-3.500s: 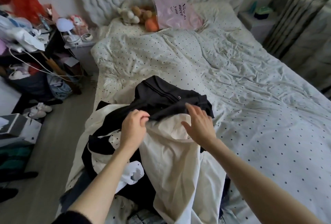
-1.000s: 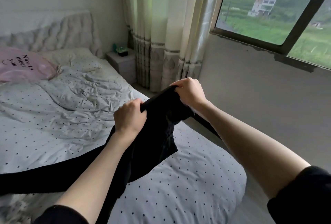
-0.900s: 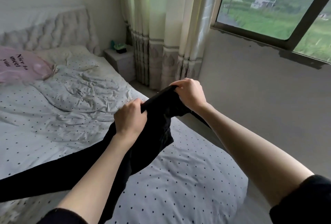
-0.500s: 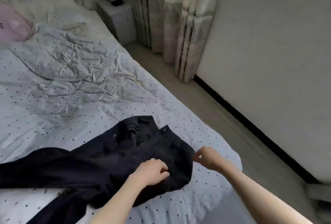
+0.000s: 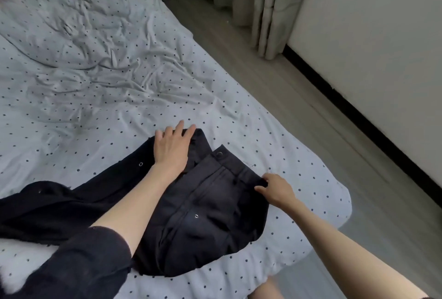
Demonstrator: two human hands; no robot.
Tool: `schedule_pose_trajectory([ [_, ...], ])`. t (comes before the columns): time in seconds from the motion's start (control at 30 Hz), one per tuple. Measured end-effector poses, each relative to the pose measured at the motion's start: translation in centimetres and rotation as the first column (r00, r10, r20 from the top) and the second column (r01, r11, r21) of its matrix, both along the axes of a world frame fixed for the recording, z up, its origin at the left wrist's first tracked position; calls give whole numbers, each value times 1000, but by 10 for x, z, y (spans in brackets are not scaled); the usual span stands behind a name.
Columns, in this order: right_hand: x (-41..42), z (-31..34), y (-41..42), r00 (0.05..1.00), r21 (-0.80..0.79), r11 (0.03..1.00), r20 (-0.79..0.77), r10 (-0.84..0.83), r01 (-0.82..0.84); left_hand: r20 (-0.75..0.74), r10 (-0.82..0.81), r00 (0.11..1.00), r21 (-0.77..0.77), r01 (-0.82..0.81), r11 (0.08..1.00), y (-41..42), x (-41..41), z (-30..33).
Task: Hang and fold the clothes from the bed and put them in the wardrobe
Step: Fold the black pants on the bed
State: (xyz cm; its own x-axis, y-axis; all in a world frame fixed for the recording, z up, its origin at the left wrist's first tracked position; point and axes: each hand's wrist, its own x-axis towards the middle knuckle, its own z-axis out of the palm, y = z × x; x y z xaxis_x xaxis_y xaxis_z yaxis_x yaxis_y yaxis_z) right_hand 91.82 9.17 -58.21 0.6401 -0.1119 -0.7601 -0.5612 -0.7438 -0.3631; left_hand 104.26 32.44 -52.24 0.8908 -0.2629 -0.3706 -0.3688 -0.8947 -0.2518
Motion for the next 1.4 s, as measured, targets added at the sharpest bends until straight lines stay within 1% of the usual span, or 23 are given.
schedule_pose_trajectory([
  [0.07, 5, 0, -7, 998, 27, 997, 3, -66, 66, -110, -129, 985, 25, 133, 991, -9, 16, -4],
  [0.13, 11, 4, -16, 993, 42, 992, 9, -119, 118, -247, -194, 949, 33, 208, 977, -9, 32, -5],
  [0.17, 13, 8, -21, 990, 41, 990, 19, -137, 136, -280, -206, 938, 38, 225, 974, -8, 37, -5],
  [0.23, 15, 16, -31, 991, 17, 991, 38, -131, 130, -271, -200, 942, 9, 210, 978, -3, 43, -5],
  [0.27, 15, 19, -36, 992, -4, 993, 46, -116, 117, -243, -177, 954, -44, 172, 984, -2, 46, -5],
  [0.33, 15, 25, -45, 991, -50, 991, 61, -117, 120, -183, -70, 981, -241, 25, 970, -6, 58, 2],
  [0.4, 14, 31, -54, 979, -91, 978, 105, -176, 186, -107, 55, 993, -490, -101, 866, -18, 75, 16],
  [0.47, 17, 35, -63, 952, -117, 952, 159, -262, 282, -74, 167, 983, -641, -175, 748, -34, 86, 29],
  [0.53, 23, 36, -73, 880, -93, 893, 244, -408, 440, -54, 227, 973, -726, -194, 660, -52, 95, 37],
  [0.6, 33, 33, -81, 765, -4, 804, 309, -565, 595, -25, 251, 968, -761, -181, 623, -67, 106, 36],
  [0.67, 42, 28, -81, 636, 112, 687, 295, -713, 718, -56, 247, 967, -735, -207, 645, -72, 115, 29],
  [0.73, 45, 22, -75, 515, 234, 545, 179, -838, 805, -156, 210, 965, -632, -261, 730, -67, 118, 16],
  [0.77, 43, 18, -70, 480, 250, 488, 95, -872, 836, -219, 213, 952, -551, -301, 778, -61, 116, 8],
  [0.83, 37, 7, -58, 498, 210, 475, -71, -864, 855, -333, 278, 901, -401, -402, 823, -43, 109, -10],
  [0.9, 30, -2, -44, 502, 183, 471, -198, -842, 863, -400, 372, 837, -328, -510, 795, -23, 102, -26],
  [0.93, 29, -7, -39, 486, 182, 454, -222, -845, 872, -396, 415, 819, -310, -545, 779, -15, 103, -31],
  [1.03, 33, -17, -31, 417, 181, 387, -172, -893, 904, -301, 478, 825, -200, -545, 814, -1, 115, -34],
  [1.1, 40, -15, -34, 418, 158, 406, -52, -907, 900, -389, 476, 789, -207, -579, 789, 1, 127, -30],
  [1.17, 46, -7, -39, 465, 130, 472, 79, -882, 872, -471, 434, 768, -278, -596, 753, -3, 134, -24],
  [1.2, 49, -1, -41, 481, 119, 497, 135, -866, 860, -430, 416, 801, -335, -570, 750, -7, 136, -19],
  [1.27, 56, 10, -48, 476, 99, 510, 240, -846, 855, -252, 406, 879, -457, -478, 750, -20, 141, -9],
  [1.33, 65, 20, -58, 438, 95, 494, 339, -833, 864, -95, 418, 904, -575, -392, 718, -35, 146, 0],
  [1.4, 74, 25, -65, 357, 164, 439, 374, -856, 883, -8, 426, 905, -672, -320, 668, -47, 152, 6],
])
